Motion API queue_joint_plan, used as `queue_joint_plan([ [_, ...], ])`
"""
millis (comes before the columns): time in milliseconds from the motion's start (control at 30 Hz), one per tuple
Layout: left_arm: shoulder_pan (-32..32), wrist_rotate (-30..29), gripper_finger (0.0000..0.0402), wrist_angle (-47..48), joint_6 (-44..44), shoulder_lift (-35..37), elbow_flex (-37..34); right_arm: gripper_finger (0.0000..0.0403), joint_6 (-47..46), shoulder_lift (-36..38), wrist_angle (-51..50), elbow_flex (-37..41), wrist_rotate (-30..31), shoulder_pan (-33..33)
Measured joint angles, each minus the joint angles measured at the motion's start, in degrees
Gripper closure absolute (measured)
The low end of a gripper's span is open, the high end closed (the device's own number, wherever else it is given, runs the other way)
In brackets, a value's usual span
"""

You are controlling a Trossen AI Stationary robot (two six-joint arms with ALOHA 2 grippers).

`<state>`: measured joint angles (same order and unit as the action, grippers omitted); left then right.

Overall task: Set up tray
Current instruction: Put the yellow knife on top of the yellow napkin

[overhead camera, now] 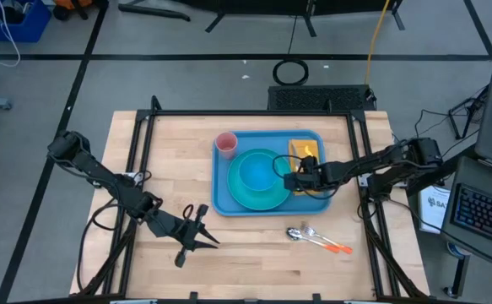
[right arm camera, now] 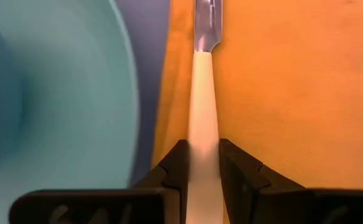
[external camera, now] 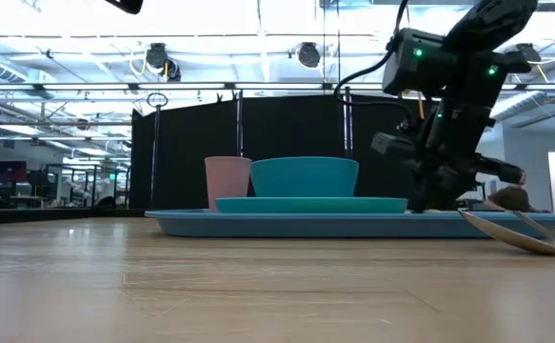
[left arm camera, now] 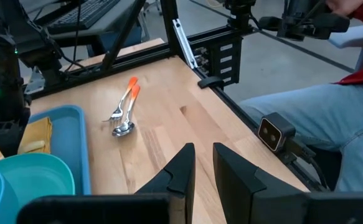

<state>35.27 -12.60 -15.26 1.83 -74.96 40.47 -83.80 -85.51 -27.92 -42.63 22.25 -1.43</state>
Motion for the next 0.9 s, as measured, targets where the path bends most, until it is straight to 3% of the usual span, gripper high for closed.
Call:
queue_joint_plan([
  [400,0.0,0.0,0.0339,-0.4,-0.4,0.0,0.0,0.0349,-2.0,0.0,0.3,0.0,0.0,0.4],
  [667,0.0,0.0,0.0339,-0.1,-0.5,0.0,0.0,0.0296,-2.1,0.0,1.0,0.0,0.2,0.4],
  [900,0.0,0.0,0.0339,0.0,-0.5,0.0,0.0,0.029,-0.4,0.0,1.9,0.0,0.3,0.2],
])
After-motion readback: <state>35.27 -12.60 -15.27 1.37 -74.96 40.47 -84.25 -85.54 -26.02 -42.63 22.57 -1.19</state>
